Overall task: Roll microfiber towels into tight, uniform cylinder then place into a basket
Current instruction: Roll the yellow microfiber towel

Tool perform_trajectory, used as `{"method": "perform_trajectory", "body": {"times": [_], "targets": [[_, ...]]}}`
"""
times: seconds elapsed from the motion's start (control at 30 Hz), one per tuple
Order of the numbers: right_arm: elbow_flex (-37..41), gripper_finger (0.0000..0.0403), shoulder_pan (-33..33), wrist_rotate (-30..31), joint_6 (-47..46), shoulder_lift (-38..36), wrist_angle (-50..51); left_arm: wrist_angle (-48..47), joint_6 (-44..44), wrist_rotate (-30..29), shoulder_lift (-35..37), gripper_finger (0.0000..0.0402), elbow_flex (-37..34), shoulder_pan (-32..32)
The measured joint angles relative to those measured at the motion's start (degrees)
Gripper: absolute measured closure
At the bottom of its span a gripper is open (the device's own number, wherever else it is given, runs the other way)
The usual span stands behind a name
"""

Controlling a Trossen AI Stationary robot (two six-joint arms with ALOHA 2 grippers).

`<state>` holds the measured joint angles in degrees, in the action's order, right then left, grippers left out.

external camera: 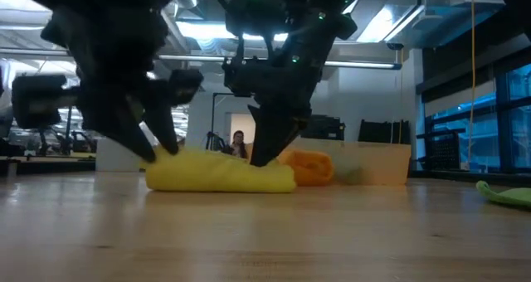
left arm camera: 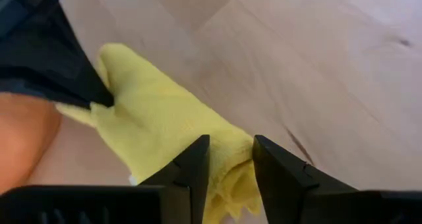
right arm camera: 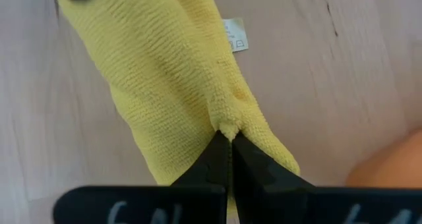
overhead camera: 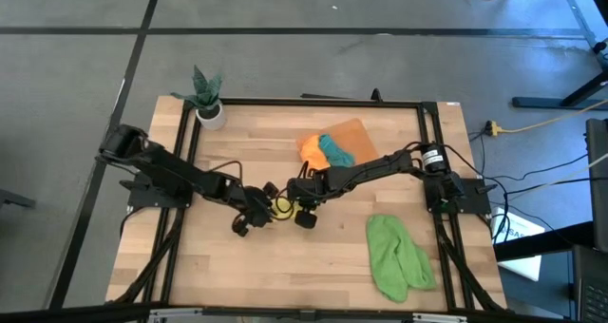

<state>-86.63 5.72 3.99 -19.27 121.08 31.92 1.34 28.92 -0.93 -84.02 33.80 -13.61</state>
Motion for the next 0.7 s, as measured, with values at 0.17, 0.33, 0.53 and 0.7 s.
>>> {"method": "perform_trajectory", "body": {"times": [0.17,0.33,0.53,0.7], "targets": [[0.04,0.0395,0.00,0.02,0.08,0.11,0.04,2.42,-1.24,-1.24,-4.66,0.0294,0.06,1.75],[0.04,0.0395,-0.07,0.04,0.53,0.11,0.37,2.80,-4.25,0.48,-6.65,0.0294,0.24,4.76],[0.04,0.0382,-0.01,-3.00,5.86,0.11,0.10,2.39,-4.84,7.01,-8.09,0.0294,0.29,7.56],[0.04,0.0353,0.02,-5.52,8.87,0.11,-0.17,1.72,-4.82,7.93,-8.01,0.0294,0.31,8.24]]}}
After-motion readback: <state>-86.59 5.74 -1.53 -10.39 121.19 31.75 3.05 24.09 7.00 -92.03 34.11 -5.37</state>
